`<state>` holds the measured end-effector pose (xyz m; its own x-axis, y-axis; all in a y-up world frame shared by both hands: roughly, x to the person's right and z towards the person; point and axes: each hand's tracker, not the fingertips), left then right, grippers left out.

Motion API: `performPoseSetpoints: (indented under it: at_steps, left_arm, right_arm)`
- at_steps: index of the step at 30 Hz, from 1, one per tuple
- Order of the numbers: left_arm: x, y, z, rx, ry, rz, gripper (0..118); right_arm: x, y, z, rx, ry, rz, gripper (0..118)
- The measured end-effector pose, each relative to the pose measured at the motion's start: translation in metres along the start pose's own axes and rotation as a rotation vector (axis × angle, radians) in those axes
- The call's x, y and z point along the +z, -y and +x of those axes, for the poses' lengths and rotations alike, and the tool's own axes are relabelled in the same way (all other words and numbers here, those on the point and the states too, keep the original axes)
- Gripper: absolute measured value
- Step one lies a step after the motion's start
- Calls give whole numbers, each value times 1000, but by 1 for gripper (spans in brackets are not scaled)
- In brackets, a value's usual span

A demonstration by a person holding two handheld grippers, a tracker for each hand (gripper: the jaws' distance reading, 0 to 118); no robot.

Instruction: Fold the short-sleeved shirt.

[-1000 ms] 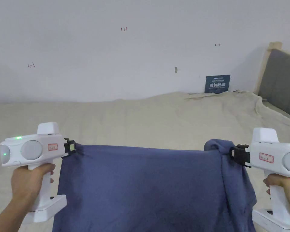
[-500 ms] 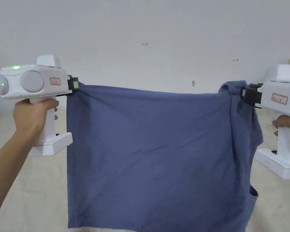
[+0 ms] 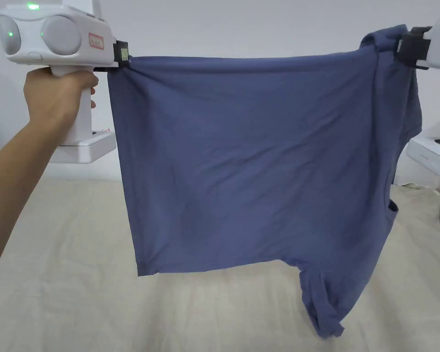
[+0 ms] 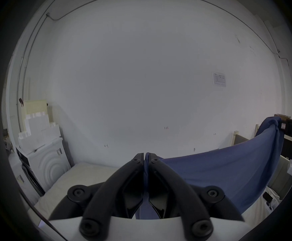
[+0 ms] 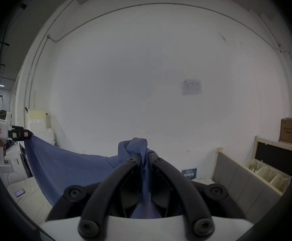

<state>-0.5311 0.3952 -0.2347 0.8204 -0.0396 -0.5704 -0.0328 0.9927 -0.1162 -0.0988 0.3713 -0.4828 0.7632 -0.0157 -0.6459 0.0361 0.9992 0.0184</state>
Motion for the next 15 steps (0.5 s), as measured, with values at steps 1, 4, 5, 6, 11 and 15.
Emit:
performPoseSetpoints:
  at_steps: [1, 4, 5, 6, 11, 15]
  left_arm:
    - [-3, -4, 1, -6, -7, 4, 2]
    - [-12, -7, 2, -27, -14, 17, 2]
    - [-16, -6, 3, -33, -16, 15, 2]
    - [-21, -2, 3, -38, -13, 12, 2]
    - [-43, 38, 11, -70, 0, -53, 2]
    - [-63, 88, 18, -107, 8, -132, 2]
  right_arm:
    - [-2, -5, 0, 5, 7, 8, 6]
    - [0, -8, -5, 17, 4, 23, 6]
    - [-1, -5, -5, 24, 2, 20, 6]
    - [-6, 1, -2, 29, 2, 17, 6]
    - [-15, 49, 3, 31, 4, -51, 6]
    - [-23, 104, 12, 25, 9, -139, 6]
